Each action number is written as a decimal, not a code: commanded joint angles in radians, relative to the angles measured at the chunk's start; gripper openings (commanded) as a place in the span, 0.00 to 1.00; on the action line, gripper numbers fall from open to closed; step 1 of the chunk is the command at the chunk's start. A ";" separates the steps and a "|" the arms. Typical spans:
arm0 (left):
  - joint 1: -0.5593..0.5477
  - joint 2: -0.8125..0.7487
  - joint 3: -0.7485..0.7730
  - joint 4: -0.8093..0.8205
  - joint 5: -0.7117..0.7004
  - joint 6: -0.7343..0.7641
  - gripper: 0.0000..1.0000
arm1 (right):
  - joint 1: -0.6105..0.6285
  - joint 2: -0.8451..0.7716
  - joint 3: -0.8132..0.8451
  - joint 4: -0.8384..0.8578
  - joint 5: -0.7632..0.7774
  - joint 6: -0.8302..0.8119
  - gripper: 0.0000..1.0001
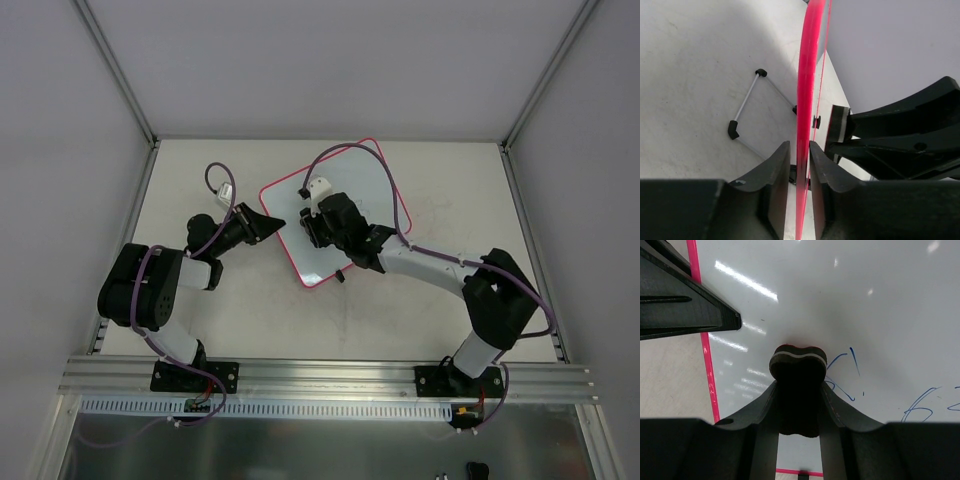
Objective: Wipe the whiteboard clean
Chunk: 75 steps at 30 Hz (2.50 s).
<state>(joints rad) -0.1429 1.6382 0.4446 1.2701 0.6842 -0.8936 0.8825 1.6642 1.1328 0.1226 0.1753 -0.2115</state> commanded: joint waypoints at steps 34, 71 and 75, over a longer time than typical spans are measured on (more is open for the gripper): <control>0.000 0.017 0.025 0.348 0.075 0.048 0.00 | -0.123 0.075 0.019 0.130 -0.033 0.037 0.00; 0.002 0.023 0.020 0.348 0.067 0.067 0.00 | -0.507 0.040 -0.171 0.244 -0.111 0.165 0.00; 0.002 0.023 0.019 0.348 0.066 0.073 0.00 | -0.484 0.040 -0.191 0.265 -0.105 0.169 0.00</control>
<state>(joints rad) -0.1429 1.6558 0.4633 1.3045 0.7326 -0.8803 0.3927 1.6978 0.9802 0.4347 0.0002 -0.0326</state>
